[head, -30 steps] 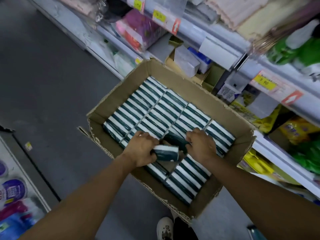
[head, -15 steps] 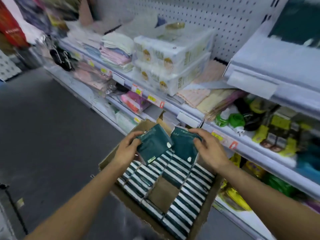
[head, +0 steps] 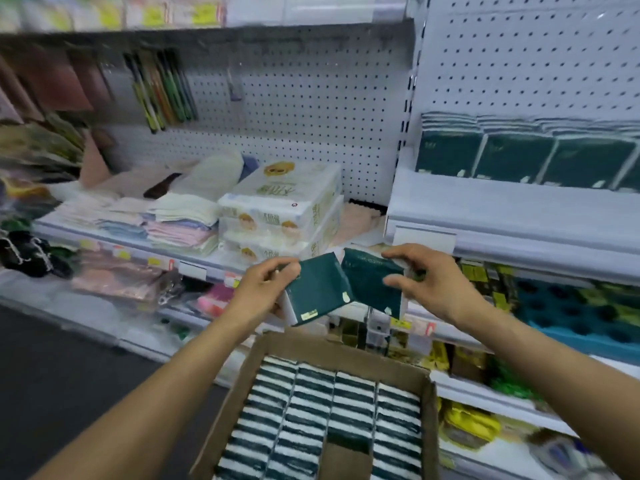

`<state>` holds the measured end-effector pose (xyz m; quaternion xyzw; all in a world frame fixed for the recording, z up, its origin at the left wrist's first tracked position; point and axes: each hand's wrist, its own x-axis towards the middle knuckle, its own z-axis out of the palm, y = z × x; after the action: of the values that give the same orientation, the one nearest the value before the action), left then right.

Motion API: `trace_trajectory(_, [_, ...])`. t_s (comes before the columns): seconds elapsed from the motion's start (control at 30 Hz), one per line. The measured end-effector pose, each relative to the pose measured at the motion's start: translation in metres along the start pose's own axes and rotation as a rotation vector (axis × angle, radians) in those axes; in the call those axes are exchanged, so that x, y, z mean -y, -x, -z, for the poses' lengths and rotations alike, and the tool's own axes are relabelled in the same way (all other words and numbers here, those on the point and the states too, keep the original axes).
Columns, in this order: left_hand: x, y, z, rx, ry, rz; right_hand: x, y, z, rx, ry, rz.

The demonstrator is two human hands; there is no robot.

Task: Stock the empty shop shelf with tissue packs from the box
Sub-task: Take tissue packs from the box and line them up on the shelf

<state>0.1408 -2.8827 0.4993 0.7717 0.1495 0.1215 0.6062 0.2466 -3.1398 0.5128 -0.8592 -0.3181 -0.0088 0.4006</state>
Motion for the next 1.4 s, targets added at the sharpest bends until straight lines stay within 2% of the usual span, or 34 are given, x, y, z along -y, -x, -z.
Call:
trace_trajectory(0.13, [-0.030, -0.023, -0.009, 0.057, 0.045, -0.088, 0.012, -0.003, 0.042, -0.106, 0.056, 0.026])
trace_trajectory(0.3, [-0.072, -0.044, -0.037, 0.046, 0.172, -0.152, 0.012, -0.024, 0.110, -0.407, -0.008, 0.131])
trace_trajectory(0.4, [-0.092, -0.053, -0.056, 0.070, 0.194, -0.179, -0.005, -0.047, 0.142, -0.496, 0.012, 0.108])
trace_trajectory(0.67, [-0.109, -0.080, -0.092, 0.059, 0.212, -0.148, -0.061, -0.085, 0.141, -0.340, 0.204, -0.040])
trace_trajectory(1.0, [-0.114, -0.118, -0.114, 0.052, 0.213, -0.149, -0.091, -0.126, 0.137, -0.340, 0.510, 0.046])
trace_trajectory(1.4, [-0.123, -0.143, -0.122, 0.033, 0.241, -0.125, -0.115, -0.173, 0.144, -0.386, 0.754, 0.118])
